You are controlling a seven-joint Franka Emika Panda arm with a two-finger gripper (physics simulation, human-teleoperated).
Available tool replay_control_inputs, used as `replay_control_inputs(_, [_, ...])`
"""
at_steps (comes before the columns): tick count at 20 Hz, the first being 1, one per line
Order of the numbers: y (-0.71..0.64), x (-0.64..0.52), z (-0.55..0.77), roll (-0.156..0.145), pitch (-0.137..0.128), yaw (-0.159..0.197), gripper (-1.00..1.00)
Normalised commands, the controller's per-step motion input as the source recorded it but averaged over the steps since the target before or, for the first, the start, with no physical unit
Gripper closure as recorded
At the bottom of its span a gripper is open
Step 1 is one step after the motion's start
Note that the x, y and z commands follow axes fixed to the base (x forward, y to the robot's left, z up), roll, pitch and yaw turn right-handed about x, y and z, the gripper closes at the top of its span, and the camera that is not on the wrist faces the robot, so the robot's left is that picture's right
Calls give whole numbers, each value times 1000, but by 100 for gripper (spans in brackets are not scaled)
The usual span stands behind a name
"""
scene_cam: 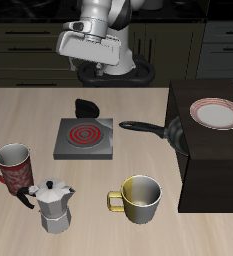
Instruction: Place the frying pan on the top layer of the shelf and turn off the stove
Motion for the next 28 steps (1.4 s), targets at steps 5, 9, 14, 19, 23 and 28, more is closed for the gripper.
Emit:
replay_control_inputs(5, [121,-306,323,46,-67,-184,-100])
replay_control_inputs(9, [195,-212,292,59,-22,-266,-100])
replay_control_inputs(14, [40,-62,-185,46,30,-61,-100])
replay_control_inputs(19, [-18,-146,-244,67,49,-125,-100])
replay_control_inputs(23, [-16,-227,-260,103,32,-81,-100])
replay_control_inputs(28, [-70,-354,-181,28,-16,1,-100])
